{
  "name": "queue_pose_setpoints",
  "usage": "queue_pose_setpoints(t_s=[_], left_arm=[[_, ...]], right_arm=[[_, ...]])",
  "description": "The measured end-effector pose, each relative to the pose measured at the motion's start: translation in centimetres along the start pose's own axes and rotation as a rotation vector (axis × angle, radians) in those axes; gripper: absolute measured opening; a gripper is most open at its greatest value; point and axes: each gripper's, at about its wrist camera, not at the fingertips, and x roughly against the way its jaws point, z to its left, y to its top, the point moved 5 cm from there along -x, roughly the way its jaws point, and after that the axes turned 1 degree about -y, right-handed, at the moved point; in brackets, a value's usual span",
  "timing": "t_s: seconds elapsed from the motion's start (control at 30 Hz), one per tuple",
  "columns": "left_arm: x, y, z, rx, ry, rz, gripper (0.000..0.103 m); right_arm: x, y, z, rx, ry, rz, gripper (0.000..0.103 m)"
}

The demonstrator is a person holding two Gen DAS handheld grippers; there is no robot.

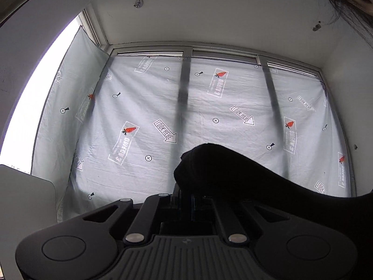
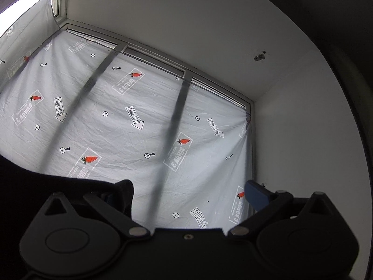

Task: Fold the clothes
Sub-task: 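Raise the sweater high with both tools and shake it out, then lay the sweater flat on the table and open both tools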

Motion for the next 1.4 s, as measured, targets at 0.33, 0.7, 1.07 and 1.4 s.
queue_pose_setpoints(t_s=[0.33,0.7,1.07,1.4], left_arm=[[-4.7,-7.6,-0.2,-0.154,0.118,0.223,0.008],[-22.2,-26.4,2.7,-0.095,0.158,0.571,0.008],[-29.5,-51.9,4.5,-0.141,0.052,1.180,0.042],[-10.9,-47.7,7.6,-0.132,0.041,1.367,0.051]], right_arm=[[-5.3,-6.8,5.5,0.006,0.159,0.266,0.103],[-18.5,-21.8,21.0,0.068,0.233,0.512,0.103],[-24.6,-54.2,39.4,0.135,0.558,1.322,0.084],[-14.4,-48.3,28.5,-0.097,0.532,1.306,0.085]])
